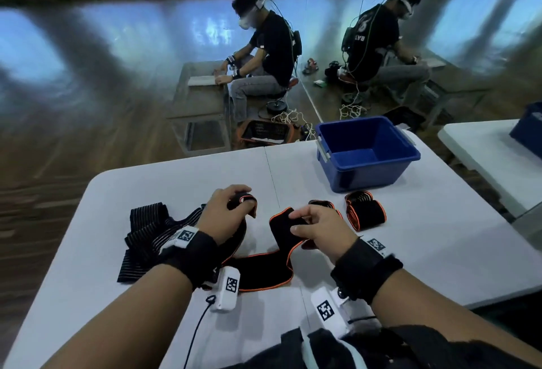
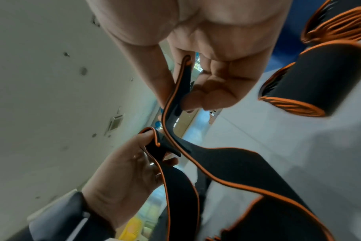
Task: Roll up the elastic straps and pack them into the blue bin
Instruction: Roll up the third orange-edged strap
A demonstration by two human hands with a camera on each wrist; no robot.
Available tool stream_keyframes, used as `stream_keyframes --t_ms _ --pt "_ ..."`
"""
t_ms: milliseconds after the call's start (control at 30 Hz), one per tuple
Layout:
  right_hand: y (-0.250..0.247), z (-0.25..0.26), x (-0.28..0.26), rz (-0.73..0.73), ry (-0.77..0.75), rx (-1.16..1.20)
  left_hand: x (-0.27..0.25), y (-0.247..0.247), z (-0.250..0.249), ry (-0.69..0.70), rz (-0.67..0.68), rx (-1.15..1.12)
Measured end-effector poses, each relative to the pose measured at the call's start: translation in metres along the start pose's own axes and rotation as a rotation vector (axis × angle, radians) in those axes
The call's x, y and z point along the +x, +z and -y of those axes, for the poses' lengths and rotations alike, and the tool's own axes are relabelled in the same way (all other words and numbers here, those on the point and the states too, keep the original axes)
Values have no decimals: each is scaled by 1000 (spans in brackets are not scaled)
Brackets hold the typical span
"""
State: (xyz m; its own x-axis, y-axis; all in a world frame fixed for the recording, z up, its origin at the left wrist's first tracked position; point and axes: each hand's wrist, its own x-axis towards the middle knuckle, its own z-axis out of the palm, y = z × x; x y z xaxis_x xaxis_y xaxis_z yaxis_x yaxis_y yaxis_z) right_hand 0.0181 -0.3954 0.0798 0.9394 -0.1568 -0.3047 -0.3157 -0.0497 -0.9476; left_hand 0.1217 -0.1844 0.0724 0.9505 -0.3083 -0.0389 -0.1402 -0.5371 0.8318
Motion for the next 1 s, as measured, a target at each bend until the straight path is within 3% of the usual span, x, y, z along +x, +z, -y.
stream_keyframes --t_ms 133,300,533,833,1000 --pt "12 44 6 26 -23 136 -4 -21 -31 99 -139 -175" --pt "24 96 10 85 -31 346 -8 -40 -68 208 -266 -168" --pt "26 132 15 94 -77 515 -14 -44 -92 231 -371 -209" --pt "15 147 11 134 -110 587 -19 -38 -96 230 -316 -305" --pt "11 150 8 150 -98 608 -21 -30 -108 334 -291 -158"
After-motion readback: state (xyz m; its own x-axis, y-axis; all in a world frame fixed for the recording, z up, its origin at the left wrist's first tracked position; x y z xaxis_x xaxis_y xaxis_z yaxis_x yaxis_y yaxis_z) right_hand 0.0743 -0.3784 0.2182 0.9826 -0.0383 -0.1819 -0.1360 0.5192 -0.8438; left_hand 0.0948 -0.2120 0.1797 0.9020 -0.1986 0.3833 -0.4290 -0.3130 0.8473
